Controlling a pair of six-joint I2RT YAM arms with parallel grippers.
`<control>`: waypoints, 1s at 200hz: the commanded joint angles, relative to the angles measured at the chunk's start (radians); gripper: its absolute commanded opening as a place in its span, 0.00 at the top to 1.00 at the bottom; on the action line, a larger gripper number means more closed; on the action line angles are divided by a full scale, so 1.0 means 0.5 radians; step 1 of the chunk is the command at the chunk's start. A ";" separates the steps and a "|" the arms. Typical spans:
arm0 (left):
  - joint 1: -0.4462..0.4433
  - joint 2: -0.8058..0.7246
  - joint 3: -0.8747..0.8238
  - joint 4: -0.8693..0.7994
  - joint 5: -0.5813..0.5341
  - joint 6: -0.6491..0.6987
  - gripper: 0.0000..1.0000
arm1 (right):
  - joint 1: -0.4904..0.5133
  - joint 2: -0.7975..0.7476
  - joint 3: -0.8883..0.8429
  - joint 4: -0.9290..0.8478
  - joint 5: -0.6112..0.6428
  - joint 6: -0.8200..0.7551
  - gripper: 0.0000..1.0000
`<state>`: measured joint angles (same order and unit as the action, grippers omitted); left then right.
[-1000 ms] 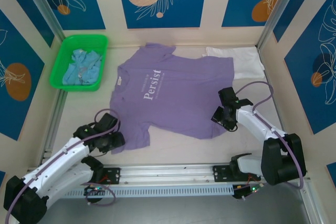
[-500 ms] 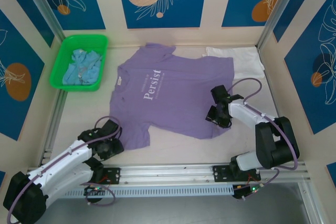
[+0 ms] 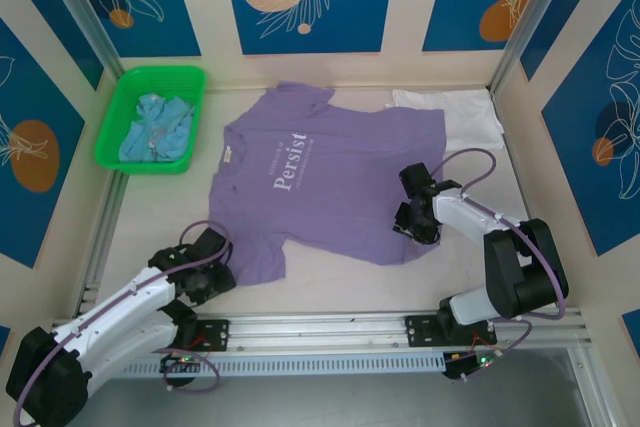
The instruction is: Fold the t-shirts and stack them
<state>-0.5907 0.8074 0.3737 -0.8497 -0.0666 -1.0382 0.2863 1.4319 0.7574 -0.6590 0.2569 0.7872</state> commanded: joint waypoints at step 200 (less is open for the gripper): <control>-0.017 -0.275 0.277 -0.242 -0.163 0.054 1.00 | -0.246 -1.199 -0.298 -0.348 0.058 0.239 1.00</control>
<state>-0.5915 0.7017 0.4355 -0.8894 -0.1390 -1.0294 0.1898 0.9493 0.6392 -0.7475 0.2817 0.8463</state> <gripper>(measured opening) 0.041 0.066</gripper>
